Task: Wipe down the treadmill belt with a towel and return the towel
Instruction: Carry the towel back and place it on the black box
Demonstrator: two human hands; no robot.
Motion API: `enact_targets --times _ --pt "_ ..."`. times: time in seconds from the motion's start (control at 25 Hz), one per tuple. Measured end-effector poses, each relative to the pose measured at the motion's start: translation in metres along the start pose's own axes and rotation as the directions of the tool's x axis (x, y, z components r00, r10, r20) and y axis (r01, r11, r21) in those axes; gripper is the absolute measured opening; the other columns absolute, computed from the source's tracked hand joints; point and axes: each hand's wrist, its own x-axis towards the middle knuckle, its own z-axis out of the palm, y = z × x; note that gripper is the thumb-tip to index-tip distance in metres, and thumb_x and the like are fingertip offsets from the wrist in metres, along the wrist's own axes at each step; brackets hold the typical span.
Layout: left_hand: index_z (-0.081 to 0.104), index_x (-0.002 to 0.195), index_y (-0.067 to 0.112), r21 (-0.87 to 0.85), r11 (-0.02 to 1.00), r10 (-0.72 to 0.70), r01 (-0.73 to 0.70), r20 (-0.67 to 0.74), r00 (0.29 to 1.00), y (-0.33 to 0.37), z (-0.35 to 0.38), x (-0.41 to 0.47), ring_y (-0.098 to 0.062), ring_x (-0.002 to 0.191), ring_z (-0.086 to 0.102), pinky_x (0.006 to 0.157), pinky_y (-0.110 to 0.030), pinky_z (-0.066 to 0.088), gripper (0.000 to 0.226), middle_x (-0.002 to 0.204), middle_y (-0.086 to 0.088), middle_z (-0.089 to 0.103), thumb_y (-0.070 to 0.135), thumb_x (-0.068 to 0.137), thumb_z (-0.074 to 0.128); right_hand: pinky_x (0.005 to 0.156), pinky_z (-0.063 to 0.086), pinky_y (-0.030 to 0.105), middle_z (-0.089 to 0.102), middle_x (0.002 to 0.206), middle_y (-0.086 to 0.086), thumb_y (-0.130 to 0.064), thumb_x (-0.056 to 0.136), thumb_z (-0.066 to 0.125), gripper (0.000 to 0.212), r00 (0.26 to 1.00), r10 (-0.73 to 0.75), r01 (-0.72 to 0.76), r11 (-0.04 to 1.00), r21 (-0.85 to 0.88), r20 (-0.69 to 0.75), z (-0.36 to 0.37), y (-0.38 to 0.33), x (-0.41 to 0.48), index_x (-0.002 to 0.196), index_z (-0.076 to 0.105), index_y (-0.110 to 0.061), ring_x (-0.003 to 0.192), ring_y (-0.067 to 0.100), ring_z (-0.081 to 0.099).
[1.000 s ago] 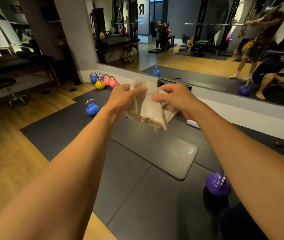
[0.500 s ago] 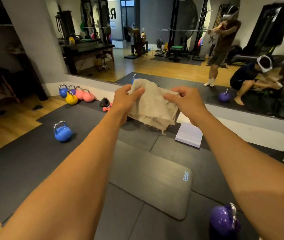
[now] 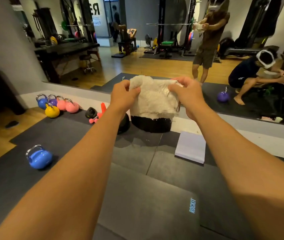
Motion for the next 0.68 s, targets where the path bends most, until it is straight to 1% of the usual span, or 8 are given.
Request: enact_targets --times 0.08,0.16,0.28,0.36,0.44,0.52,0.6,0.68 --pt "0.063 0.101 0.019 0.028 1.0 0.01 -0.01 -0.001 1.0 -0.017 0.007 0.057 -0.024 0.099 0.063 0.085 -0.051 0.054 0.015 0.106 -0.005 0.066 0.022 0.087 0.064 0.079 0.057 0.038 0.067 0.097 0.0 -0.023 0.081 0.07 0.015 0.999 -0.006 0.006 1.0 -0.005 -0.034 0.019 0.016 0.053 0.095 0.065 -0.027 0.094 0.021 0.064" --pt "0.062 0.096 0.023 0.009 1.0 -0.008 0.008 0.005 1.0 -0.044 0.014 0.112 -0.025 0.098 0.064 0.082 -0.053 0.055 0.01 0.105 -0.005 0.066 0.022 0.086 0.063 0.082 0.056 0.036 0.065 0.098 -0.004 -0.025 0.081 0.07 0.02 0.998 0.012 -0.012 1.0 -0.002 -0.062 0.041 0.041 0.104 0.1 0.064 -0.027 0.093 0.016 0.063" --pt "0.062 0.09 0.026 -0.077 0.995 -0.07 0.071 0.005 0.998 -0.088 0.024 0.188 -0.024 0.098 0.065 0.082 -0.051 0.056 0.009 0.105 -0.004 0.066 0.018 0.087 0.063 0.076 0.053 0.026 0.062 0.092 -0.009 -0.007 0.083 0.064 0.028 0.996 0.081 -0.081 0.997 -0.003 -0.031 0.074 0.075 0.172 0.11 0.065 -0.017 0.086 0.007 0.059" --pt "0.062 0.093 0.023 -0.117 0.985 -0.124 0.127 0.032 0.992 -0.116 0.031 0.247 -0.024 0.097 0.065 0.082 -0.05 0.056 0.01 0.104 -0.005 0.066 0.015 0.088 0.061 0.071 0.052 0.021 0.064 0.092 -0.006 -0.001 0.082 0.064 0.03 0.996 0.089 -0.09 0.994 -0.058 -0.018 0.097 0.096 0.221 0.109 0.066 -0.014 0.087 0.009 0.06" --pt "0.06 0.099 0.02 -0.097 0.98 -0.166 0.175 0.101 0.981 -0.135 0.038 0.303 -0.019 0.093 0.063 0.084 -0.046 0.056 0.013 0.098 0.0 0.064 0.012 0.09 0.059 0.067 0.048 0.017 0.066 0.094 -0.002 -0.002 0.081 0.066 0.029 0.996 0.079 -0.083 0.992 -0.1 -0.047 0.114 0.112 0.266 0.108 0.067 -0.013 0.087 0.009 0.061" --pt "0.059 0.103 0.018 -0.074 0.977 -0.184 0.2 0.18 0.966 -0.152 0.052 0.354 -0.016 0.09 0.061 0.085 -0.042 0.056 0.014 0.092 0.005 0.062 0.009 0.091 0.058 0.069 0.049 0.017 0.067 0.094 -0.003 -0.005 0.081 0.067 0.027 0.992 0.081 -0.095 0.983 -0.154 -0.097 0.122 0.13 0.31 0.106 0.069 -0.014 0.087 0.008 0.062" --pt "0.061 0.1 0.017 -0.05 0.973 -0.208 0.224 0.222 0.953 -0.17 0.069 0.395 -0.019 0.093 0.062 0.084 -0.039 0.055 0.015 0.091 0.004 0.063 0.006 0.09 0.057 0.072 0.052 0.022 0.068 0.094 -0.002 -0.006 0.08 0.068 0.024 0.984 0.11 -0.135 0.972 -0.191 -0.137 0.126 0.148 0.345 0.102 0.07 -0.016 0.089 0.01 0.063" --pt "0.063 0.09 0.021 -0.024 0.967 -0.239 0.253 0.256 0.937 -0.191 0.09 0.444 -0.022 0.094 0.063 0.082 -0.04 0.055 0.017 0.094 -0.001 0.066 0.005 0.087 0.058 0.069 0.052 0.02 0.067 0.092 -0.003 -0.006 0.081 0.068 0.022 0.977 0.151 -0.181 0.959 -0.218 -0.148 0.133 0.176 0.391 0.1 0.069 -0.017 0.087 0.01 0.063"
